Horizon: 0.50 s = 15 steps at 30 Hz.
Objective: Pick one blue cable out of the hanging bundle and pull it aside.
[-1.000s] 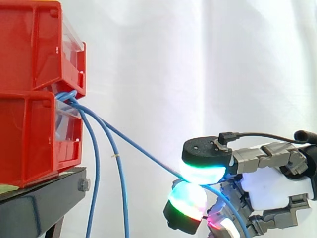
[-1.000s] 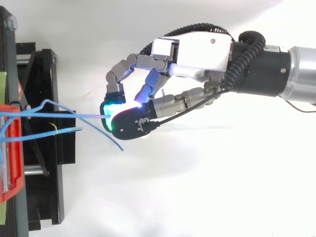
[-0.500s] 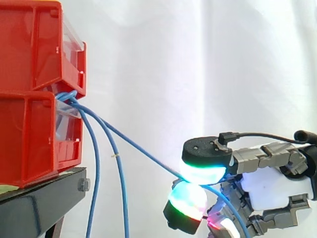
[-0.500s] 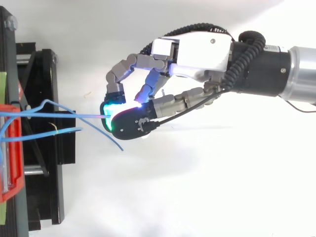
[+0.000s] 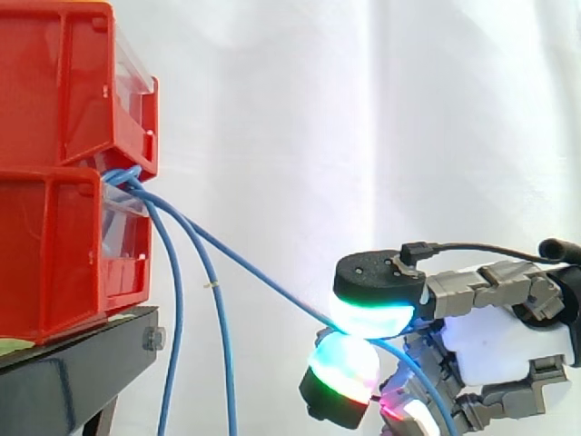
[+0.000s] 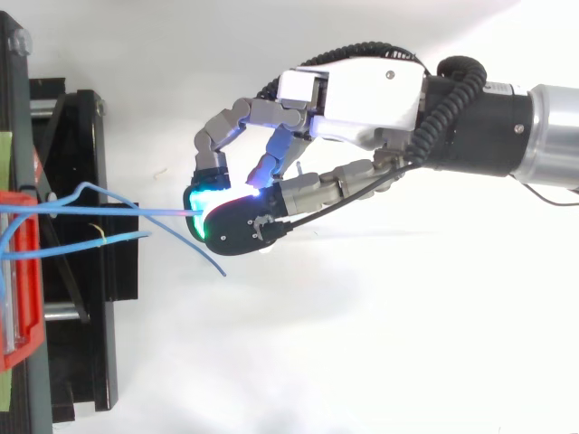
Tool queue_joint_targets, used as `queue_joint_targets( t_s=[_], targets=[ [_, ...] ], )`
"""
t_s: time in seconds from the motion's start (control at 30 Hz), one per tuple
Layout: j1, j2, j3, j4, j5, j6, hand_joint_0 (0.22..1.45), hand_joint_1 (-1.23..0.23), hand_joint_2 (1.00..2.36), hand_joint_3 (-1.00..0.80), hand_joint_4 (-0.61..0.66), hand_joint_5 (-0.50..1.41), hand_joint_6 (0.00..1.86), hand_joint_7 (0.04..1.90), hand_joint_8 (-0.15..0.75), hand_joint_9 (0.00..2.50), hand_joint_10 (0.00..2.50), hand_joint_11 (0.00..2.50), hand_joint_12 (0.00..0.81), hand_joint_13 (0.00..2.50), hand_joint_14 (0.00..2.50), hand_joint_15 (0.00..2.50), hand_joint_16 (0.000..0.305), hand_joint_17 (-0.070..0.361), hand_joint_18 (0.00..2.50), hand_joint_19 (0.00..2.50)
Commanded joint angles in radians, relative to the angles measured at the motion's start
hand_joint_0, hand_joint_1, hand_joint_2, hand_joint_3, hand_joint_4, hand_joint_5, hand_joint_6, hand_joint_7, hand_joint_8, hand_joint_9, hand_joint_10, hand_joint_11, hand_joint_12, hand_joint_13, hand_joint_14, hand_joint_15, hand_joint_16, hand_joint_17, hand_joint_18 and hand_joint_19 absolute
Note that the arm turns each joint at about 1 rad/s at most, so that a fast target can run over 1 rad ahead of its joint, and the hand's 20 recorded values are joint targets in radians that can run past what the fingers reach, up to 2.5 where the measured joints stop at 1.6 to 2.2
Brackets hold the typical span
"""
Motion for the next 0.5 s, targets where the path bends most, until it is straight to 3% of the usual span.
queue_joint_targets(
  t_s=[0.0, 0.47],
  targets=[
    [0.000, 0.000, 0.000, 0.000, 0.000, 0.000, 0.66, -0.78, 1.25, 0.06, -0.32, -0.10, 0.99, 1.11, 0.276, 1.21, 0.02, 0.79, 0.342, 0.97, 0.02, 0.65, 0.054, 0.122, 0.76, 0.49],
    [0.001, 0.000, 0.000, 0.000, 0.000, 0.000, 0.66, -0.78, 1.25, 0.05, -0.32, -0.10, 0.99, 1.12, 0.276, 1.20, 0.02, 0.79, 0.344, 0.97, 0.02, 0.65, 0.055, 0.123, 0.77, 0.49]
  ],
)
